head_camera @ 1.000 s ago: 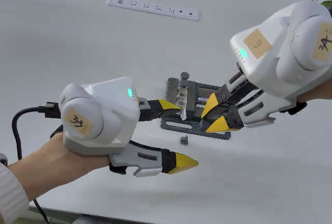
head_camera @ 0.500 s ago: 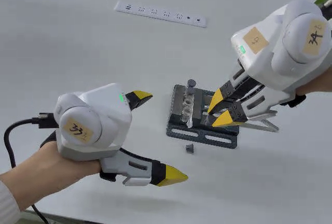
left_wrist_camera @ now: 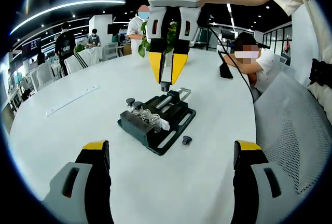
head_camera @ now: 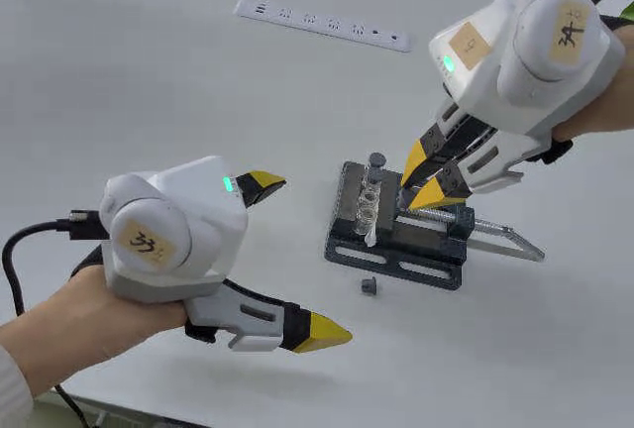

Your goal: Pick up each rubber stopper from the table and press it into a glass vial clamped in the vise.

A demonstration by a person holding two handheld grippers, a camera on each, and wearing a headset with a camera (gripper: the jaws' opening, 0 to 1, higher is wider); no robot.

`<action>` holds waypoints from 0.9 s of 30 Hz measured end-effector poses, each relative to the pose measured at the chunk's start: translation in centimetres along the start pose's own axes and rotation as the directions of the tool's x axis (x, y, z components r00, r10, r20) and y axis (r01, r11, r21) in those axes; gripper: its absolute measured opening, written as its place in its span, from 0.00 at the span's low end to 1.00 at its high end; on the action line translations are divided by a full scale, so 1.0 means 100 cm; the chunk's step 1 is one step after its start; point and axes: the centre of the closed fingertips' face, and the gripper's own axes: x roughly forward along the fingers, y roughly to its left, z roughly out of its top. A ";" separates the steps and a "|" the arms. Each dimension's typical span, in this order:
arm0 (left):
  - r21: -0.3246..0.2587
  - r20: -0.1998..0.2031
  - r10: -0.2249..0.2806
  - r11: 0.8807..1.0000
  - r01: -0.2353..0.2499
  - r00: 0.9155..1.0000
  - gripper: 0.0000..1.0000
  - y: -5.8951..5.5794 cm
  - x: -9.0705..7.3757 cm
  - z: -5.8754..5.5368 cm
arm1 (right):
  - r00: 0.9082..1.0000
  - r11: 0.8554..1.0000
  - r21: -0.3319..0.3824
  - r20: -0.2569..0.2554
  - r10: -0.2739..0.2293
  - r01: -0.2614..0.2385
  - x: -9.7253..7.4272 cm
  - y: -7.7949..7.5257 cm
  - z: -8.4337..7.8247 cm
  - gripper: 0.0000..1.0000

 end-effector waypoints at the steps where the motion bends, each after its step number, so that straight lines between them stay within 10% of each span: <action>1: 0.000 -0.001 0.002 1.000 -0.002 1.000 0.99 0.001 0.000 0.000 | 1.000 1.000 -0.009 -0.004 0.004 -0.004 0.001 -0.002 0.000 0.05; 27: -0.034 -0.022 0.052 0.998 -0.053 0.998 0.99 0.017 -0.005 -0.014 | 0.994 0.969 -0.238 -0.101 0.037 -0.060 0.031 -0.025 -0.002 0.05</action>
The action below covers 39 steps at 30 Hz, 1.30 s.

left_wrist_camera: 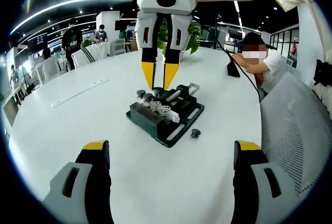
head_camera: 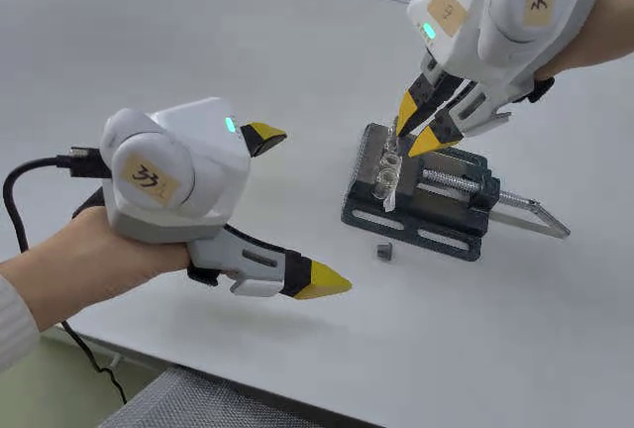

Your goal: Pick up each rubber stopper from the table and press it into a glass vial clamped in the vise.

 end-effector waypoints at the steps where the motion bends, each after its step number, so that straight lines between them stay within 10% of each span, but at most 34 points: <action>1: 0.000 -0.001 0.001 1.000 -0.001 1.000 0.99 0.000 0.000 0.000 | 1.000 1.000 -0.004 -0.002 0.000 0.000 0.001 -0.001 0.000 0.05; 39: -0.012 -0.022 -0.009 1.000 0.008 1.000 0.97 0.002 0.000 -0.007 | 0.995 0.996 0.004 -0.041 0.086 -0.086 0.017 -0.001 -0.006 0.05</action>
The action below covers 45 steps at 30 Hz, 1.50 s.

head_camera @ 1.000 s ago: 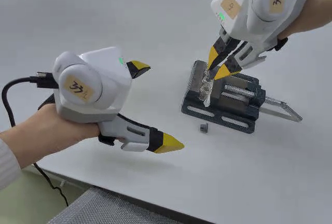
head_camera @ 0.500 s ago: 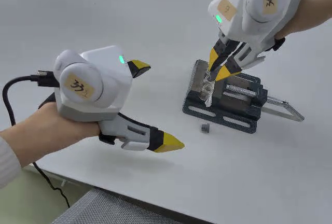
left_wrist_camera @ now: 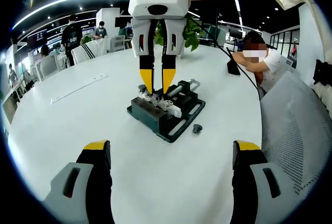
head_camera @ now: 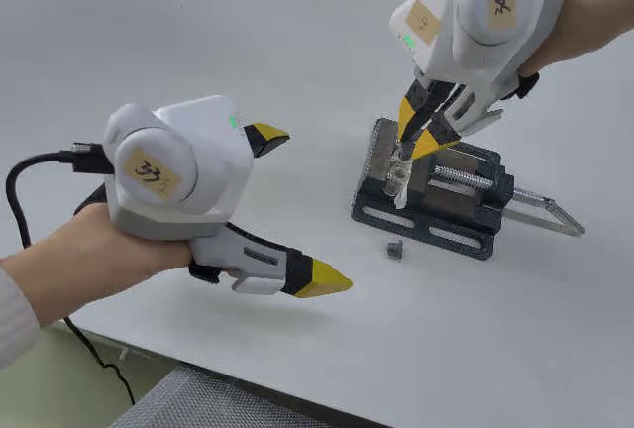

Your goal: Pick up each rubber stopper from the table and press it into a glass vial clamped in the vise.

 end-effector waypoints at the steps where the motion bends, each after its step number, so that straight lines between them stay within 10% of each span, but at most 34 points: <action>1: 0.003 -0.001 0.000 1.000 0.000 1.000 0.97 0.000 0.000 0.000 | 1.000 1.000 0.007 -0.003 0.000 0.000 0.000 0.000 0.000 0.05; 26: 0.008 -0.013 0.000 1.000 0.001 1.000 0.98 0.004 0.004 0.002 | 0.999 0.962 0.273 -0.035 -0.007 0.016 0.001 -0.006 -0.002 0.04; 45: 0.005 -0.012 0.000 1.000 0.000 1.000 0.97 0.002 0.003 0.001 | 0.999 0.989 0.145 -0.030 -0.038 0.042 0.002 -0.003 -0.003 0.06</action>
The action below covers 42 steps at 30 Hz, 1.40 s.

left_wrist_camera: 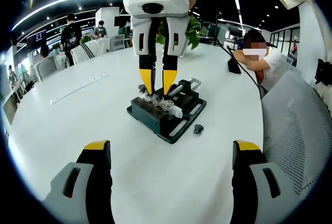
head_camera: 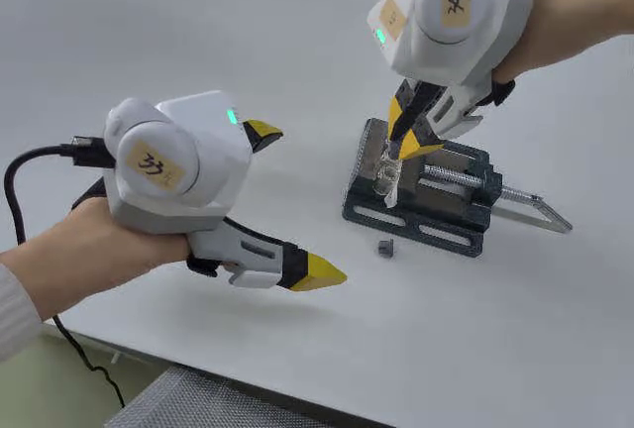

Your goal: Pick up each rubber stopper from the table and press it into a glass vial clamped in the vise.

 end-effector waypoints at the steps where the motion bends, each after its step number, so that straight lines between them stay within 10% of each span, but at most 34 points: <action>1: -0.002 0.000 -0.001 1.000 0.001 1.000 0.97 -0.001 0.000 0.000 | 1.000 1.000 -0.004 0.000 -0.001 0.001 0.000 0.000 0.000 0.07; 42: 0.003 0.003 -0.004 1.000 0.004 1.000 0.97 0.002 0.002 0.004 | 0.996 0.997 0.075 0.090 0.015 -0.022 -0.017 0.008 0.000 0.07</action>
